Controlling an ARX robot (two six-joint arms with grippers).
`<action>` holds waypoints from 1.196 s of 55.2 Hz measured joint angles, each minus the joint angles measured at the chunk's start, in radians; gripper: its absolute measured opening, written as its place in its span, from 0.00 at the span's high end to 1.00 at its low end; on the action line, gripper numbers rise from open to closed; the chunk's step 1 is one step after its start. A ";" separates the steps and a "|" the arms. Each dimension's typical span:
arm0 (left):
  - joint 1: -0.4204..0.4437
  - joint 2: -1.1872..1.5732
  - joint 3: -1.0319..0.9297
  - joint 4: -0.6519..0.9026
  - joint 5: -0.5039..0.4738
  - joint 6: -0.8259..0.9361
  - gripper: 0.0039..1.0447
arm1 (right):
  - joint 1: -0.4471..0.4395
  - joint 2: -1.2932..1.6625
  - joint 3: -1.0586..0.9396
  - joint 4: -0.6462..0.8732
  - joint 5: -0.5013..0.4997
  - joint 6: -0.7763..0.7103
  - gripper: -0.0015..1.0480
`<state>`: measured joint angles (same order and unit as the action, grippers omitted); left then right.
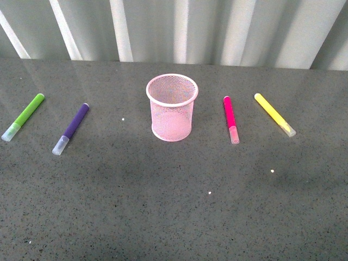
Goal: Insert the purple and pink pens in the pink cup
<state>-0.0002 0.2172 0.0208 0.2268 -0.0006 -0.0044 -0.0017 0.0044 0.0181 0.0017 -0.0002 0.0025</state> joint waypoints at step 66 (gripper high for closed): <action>-0.033 0.301 0.137 -0.160 0.072 -0.178 0.06 | 0.000 0.000 0.000 0.000 0.000 0.000 0.07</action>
<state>-0.0334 0.5182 0.1581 0.0669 0.0715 -0.1822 -0.0017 0.0044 0.0181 0.0017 -0.0006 0.0025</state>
